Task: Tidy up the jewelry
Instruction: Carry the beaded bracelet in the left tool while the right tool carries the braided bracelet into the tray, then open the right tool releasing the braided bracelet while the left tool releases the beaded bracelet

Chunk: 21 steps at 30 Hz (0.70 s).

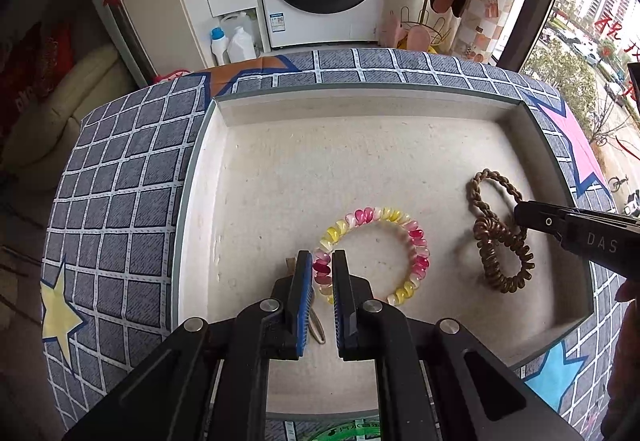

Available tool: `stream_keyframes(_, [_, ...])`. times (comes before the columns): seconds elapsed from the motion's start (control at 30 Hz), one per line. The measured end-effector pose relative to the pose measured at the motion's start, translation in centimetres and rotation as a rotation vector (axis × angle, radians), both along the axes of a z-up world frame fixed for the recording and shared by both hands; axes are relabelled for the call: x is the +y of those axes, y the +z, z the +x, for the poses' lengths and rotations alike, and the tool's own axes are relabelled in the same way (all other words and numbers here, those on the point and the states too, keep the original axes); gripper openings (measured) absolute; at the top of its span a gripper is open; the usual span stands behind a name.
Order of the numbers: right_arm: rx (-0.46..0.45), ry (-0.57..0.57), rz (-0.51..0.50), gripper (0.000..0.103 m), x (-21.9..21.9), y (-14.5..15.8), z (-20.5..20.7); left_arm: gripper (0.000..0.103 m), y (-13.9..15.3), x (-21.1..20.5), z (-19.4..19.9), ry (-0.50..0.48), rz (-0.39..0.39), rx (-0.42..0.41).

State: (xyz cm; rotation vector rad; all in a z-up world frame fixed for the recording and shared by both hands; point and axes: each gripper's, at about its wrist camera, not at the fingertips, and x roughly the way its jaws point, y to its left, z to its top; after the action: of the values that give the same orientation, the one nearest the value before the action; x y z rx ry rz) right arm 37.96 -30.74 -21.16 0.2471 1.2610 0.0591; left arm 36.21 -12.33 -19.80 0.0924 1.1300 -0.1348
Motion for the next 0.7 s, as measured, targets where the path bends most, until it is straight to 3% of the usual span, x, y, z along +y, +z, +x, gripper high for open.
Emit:
stream_keyframes(0.3, [0.006, 0.024, -0.012, 0.010, 0.4, -0.1, -0.3, 0.022, -0.2, -0.1, -0.2, -0.001, 0.024, 0.007])
stream_keyframes(0.37, [0.012, 0.022, 0.009, 0.020, 0.3, 0.0, -0.4, 0.022, -0.1, -0.1, -0.2, 0.002, 0.011, 0.009])
stream_keyframes(0.43, [0.008, 0.013, 0.038, 0.053, 0.1, 0.3, -0.6, 0.022, 0.0, -0.1, -0.3, 0.004, 0.015, -0.002])
stream_keyframes(0.7, [-0.030, -0.010, 0.109, 0.057, -0.6, 2.1, -1.8, 0.022, 0.8, 0.0, -0.6, 0.001, 0.015, -0.015])
